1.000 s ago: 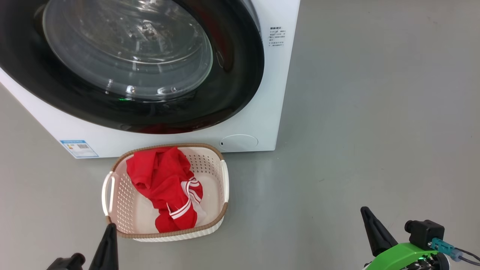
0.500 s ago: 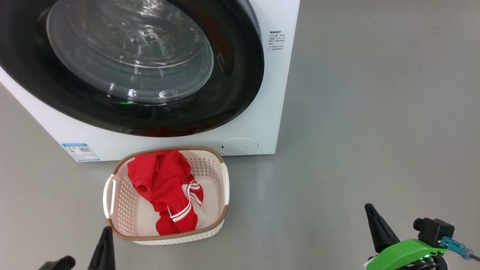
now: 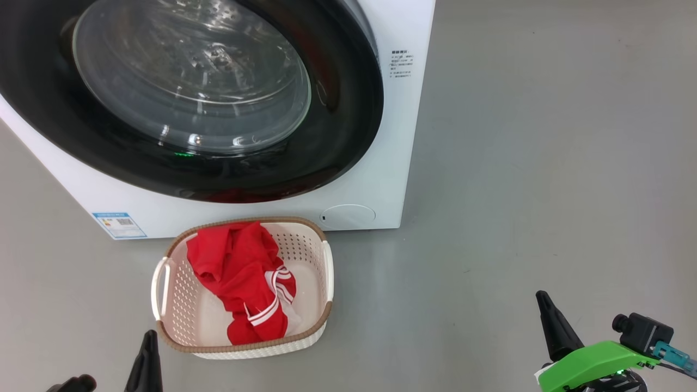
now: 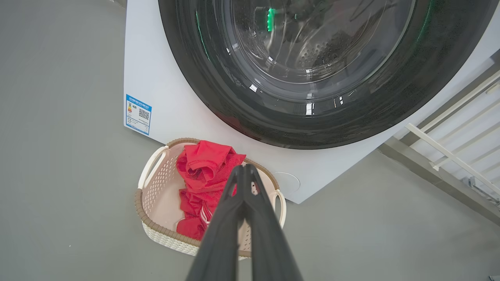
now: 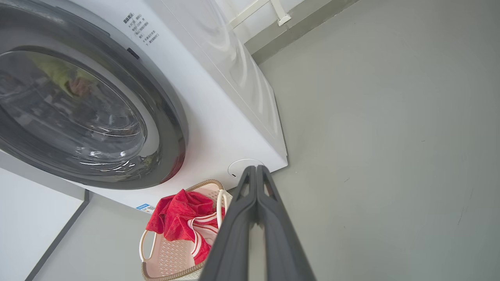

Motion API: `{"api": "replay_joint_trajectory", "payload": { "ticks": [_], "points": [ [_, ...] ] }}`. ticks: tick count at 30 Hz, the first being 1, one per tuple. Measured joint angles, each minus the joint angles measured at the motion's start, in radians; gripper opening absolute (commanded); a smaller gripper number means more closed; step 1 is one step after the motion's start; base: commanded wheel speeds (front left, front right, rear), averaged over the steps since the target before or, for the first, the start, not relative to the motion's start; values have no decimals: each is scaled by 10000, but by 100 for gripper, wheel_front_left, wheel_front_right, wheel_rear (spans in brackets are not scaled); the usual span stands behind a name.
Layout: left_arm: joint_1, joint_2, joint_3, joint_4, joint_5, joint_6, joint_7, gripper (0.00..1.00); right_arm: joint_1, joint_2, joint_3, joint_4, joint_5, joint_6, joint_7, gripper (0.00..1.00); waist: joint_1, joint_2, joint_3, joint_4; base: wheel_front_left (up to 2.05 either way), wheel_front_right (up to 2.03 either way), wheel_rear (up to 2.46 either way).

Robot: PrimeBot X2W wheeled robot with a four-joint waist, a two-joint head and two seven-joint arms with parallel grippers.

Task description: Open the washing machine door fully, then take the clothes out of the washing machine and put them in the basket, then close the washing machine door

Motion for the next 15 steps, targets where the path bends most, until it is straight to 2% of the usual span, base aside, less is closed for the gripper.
{"api": "replay_joint_trajectory", "payload": {
  "ticks": [15],
  "points": [
    [-33,2,82,-77,-1676,0,422,0,2,98,-295,-268,1498,0,443,0,-1,0,-159,7,0,0,0]
  ]
}}
